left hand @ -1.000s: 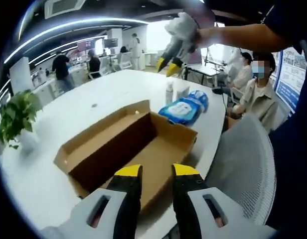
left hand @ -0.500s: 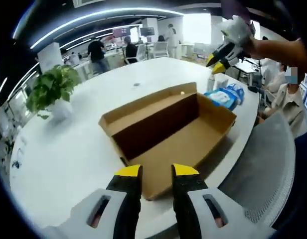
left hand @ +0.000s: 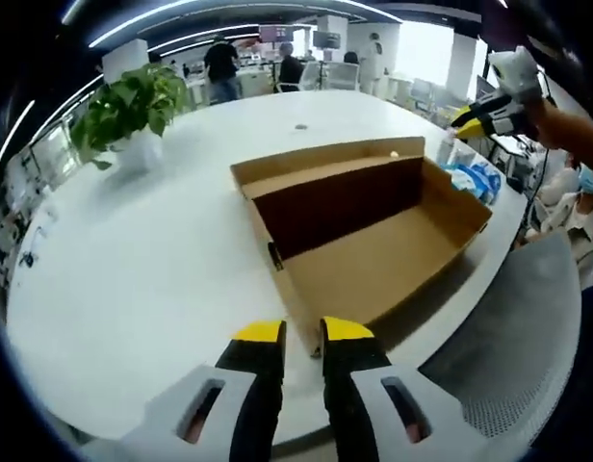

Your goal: Operate the shoe box by opening the lid, removing the specified soft item, and placing it in the target area until the item is outside and the box remains undamaged.

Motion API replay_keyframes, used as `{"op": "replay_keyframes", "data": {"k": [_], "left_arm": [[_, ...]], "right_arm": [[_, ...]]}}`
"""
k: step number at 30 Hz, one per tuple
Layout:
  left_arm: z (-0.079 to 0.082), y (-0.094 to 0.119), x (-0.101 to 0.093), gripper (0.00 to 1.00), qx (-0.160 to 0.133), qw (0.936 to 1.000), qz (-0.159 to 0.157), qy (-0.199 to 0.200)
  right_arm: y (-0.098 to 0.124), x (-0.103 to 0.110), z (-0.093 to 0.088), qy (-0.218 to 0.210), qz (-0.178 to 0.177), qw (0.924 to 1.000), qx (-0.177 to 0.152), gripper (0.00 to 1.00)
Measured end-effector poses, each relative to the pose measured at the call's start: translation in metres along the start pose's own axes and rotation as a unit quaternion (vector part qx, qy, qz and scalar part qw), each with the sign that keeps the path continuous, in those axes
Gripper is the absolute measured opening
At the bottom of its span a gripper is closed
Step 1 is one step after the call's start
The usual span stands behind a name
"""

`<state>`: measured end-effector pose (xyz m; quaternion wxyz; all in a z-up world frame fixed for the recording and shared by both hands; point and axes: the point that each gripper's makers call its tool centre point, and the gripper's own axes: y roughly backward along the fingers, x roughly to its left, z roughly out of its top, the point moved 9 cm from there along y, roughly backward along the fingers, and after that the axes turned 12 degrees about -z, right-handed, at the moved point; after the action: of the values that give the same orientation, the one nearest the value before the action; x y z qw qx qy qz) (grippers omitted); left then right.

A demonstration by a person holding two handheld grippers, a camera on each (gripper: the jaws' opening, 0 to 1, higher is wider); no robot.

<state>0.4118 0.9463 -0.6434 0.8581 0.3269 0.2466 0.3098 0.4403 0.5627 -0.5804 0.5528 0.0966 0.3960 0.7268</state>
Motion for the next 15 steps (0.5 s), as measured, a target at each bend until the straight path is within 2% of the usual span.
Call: {"op": "replay_keyframes", "data": {"k": [1, 3, 7, 15], "left_arm": [[-0.0007, -0.0019, 0.0001, 0.10, -0.002, 1.0000, 0.000, 0.001], [-0.0037, -0.0052, 0.0008, 0.09, 0.013, 0.9999, 0.002, -0.008], [-0.0037, -0.0062, -0.0025, 0.05, 0.010, 0.9999, -0.004, -0.002], [-0.0041, -0.0068, -0.0025, 0.04, 0.009, 0.9999, 0.002, 0.009]], "right_arm": [[0.0006, 0.0005, -0.0002, -0.004, 0.000, 1.0000, 0.000, 0.17], [0.0008, 0.0017, -0.0006, -0.010, 0.003, 0.9999, -0.002, 0.17], [0.0008, 0.0047, -0.0036, 0.001, 0.001, 1.0000, 0.005, 0.16], [-0.0040, 0.0082, -0.0077, 0.000, 0.003, 1.0000, 0.008, 0.15]]}}
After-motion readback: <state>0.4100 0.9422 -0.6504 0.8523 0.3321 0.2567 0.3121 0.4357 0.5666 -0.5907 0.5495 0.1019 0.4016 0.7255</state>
